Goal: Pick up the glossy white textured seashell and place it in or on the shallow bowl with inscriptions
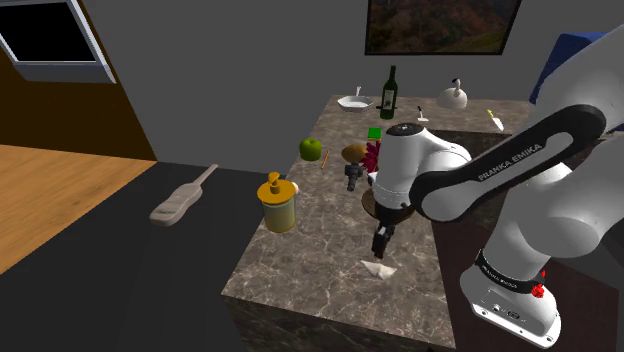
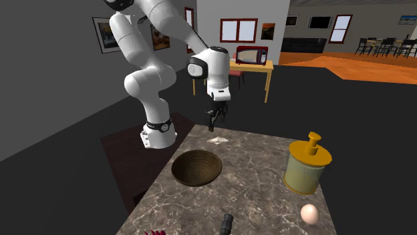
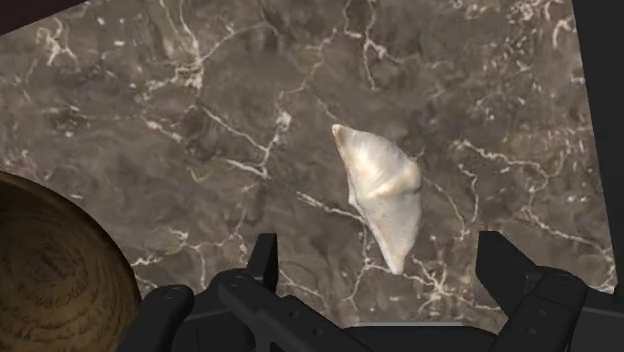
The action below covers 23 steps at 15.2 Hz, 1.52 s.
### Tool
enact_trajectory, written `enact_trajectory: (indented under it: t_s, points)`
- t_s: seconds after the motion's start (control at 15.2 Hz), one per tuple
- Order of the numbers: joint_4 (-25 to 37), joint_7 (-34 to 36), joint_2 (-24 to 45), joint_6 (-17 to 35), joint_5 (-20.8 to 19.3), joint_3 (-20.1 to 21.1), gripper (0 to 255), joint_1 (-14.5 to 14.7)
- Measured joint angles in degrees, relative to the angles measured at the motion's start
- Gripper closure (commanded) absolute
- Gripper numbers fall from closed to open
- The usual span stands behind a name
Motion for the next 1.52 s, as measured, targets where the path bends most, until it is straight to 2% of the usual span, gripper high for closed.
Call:
enact_trajectory:
  t_s: [0.26,0.66,0.86,1.19,1.25,1.52]
  points:
    - [-0.7,0.5,11.2,13.0,1.3,3.8,0,1.1]
    - [-1.2,1.7,21.1,23.5,0.0,6.0,0,-0.4]
    - [-1.2,2.0,22.9,25.3,-0.7,6.3,0,-1.0]
    - [-1.2,2.0,23.1,25.6,-0.8,6.3,0,-1.1]
    - [-1.2,2.0,23.1,25.6,-0.8,6.3,255,-1.1]
    - [-1.2,2.0,23.1,25.6,-0.8,6.3,255,-1.1]
